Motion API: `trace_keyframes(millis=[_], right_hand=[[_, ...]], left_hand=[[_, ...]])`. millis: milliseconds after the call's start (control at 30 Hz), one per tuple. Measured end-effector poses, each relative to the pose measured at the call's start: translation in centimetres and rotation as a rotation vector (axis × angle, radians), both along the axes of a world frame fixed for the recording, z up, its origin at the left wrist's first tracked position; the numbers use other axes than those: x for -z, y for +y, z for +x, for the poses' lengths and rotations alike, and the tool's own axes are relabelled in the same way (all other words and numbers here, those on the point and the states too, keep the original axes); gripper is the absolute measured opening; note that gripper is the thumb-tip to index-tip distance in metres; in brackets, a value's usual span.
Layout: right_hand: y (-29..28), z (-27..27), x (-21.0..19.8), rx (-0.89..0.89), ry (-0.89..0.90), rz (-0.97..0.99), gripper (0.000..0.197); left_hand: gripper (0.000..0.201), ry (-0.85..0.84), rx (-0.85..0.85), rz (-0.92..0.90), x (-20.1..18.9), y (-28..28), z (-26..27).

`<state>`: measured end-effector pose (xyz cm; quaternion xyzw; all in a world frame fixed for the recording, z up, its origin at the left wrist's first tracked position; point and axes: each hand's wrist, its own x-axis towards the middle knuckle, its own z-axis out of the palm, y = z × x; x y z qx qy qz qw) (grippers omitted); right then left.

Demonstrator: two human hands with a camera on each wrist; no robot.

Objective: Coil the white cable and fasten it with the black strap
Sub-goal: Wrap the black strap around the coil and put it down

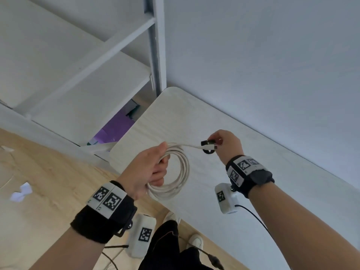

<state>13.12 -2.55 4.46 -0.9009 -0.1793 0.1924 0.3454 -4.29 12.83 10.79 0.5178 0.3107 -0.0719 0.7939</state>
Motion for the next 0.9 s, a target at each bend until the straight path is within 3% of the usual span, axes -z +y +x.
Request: trace_keyframes(millis=[133, 333, 500, 600, 667, 733, 900], right_hand=[[-2.5, 0.4, -5.7, 0.037, -0.070, 0.215, 0.024], [-7.4, -0.8, -13.5, 0.023, -0.126, 0.488, 0.020], [-11.8, -0.9, -17.2, -0.034, -0.334, 0.468, 0.021], [-14.4, -0.3, -18.4, 0.030, -0.432, 0.442, 0.037], [-15.7, -0.2, -19.3, 0.097, -0.435, 0.472, 0.041], [-16.7, -0.3, -20.2, 0.135, -0.408, 0.484, 0.032], [-17.7, -1.3, -22.3, 0.054, -0.276, 0.610, 0.018]], left_hand=[[0.043, -0.202, 0.249, 0.060, -3.4, -2.7, 2.5], [0.033, -0.370, 0.478, 0.198, -8.1, -6.7, 6.0], [0.037, -0.486, 0.619, 0.156, -11.5, -9.8, 7.9], [0.037, -0.569, 0.725, 0.118, -13.5, -11.5, 8.5], [0.038, -0.612, 0.777, 0.136, -14.6, -12.5, 8.9], [0.036, -0.640, 0.809, 0.165, -15.4, -13.5, 9.3], [0.036, -0.662, 0.812, 0.190, -16.4, -15.0, 10.0]])
